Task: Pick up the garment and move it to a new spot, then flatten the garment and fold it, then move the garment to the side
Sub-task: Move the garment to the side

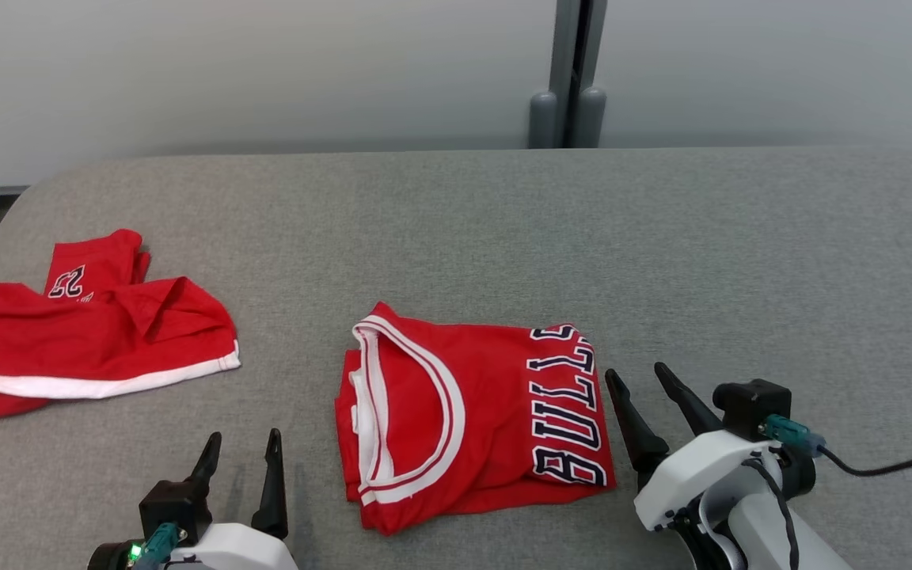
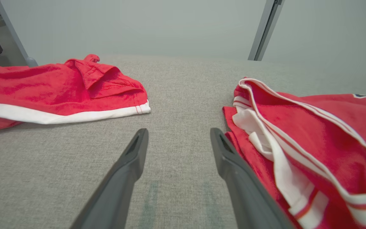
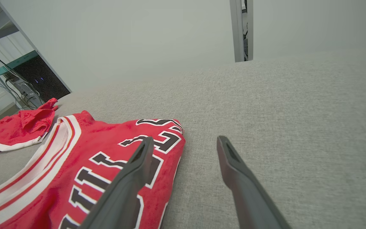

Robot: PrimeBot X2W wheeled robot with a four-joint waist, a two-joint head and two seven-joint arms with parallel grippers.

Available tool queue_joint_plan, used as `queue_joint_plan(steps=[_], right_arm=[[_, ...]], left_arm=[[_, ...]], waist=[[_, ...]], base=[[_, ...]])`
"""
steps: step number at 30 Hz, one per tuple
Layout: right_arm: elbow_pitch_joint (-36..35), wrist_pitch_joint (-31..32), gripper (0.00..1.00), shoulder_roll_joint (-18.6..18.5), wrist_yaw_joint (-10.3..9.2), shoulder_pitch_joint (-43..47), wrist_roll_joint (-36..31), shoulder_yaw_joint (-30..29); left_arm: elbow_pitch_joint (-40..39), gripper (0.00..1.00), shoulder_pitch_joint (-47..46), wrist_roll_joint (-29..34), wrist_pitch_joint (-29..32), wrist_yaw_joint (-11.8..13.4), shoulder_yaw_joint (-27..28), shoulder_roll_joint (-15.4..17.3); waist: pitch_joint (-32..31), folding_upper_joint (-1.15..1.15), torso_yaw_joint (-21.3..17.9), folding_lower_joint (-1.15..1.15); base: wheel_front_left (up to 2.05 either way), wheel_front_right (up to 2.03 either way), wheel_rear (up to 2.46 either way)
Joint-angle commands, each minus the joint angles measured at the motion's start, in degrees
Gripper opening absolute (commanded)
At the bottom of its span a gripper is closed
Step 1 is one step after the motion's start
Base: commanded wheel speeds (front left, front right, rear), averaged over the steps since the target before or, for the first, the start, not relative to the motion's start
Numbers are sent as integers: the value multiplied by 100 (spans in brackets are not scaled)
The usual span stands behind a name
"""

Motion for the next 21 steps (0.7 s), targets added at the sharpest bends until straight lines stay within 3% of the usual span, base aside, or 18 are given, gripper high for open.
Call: queue_joint_plan(steps=[1,8,9,10,15,21], right_arm=[[118,-25,100,-33,0,-112,117,69],[963,107,100,-34,0,-551,813,685],[1051,130,46,-35,0,-597,865,797],[1170,141,0,-33,0,-605,928,880],[1471,33,0,-36,-2,-709,1087,1051],[1386,-26,0,-69,-7,-944,1036,900]], left_arm=[[-3,100,-104,-17,1,1,-13,26],[-45,100,-252,20,1,-17,-125,26],[-55,100,-257,32,1,-23,-124,26],[-56,100,-257,49,1,-33,-125,25],[-64,100,-250,133,1,-58,-76,22],[-121,100,-289,213,1,-116,-55,24]], waist=[[248,0,259,0],[497,0,588,0],[509,0,603,0],[509,0,611,0],[486,0,405,0],[457,0,-367,0]], base=[[0,0,0],[0,0,0],[0,0,0],[0,0,0],[0,0,0],[0,0,0]])
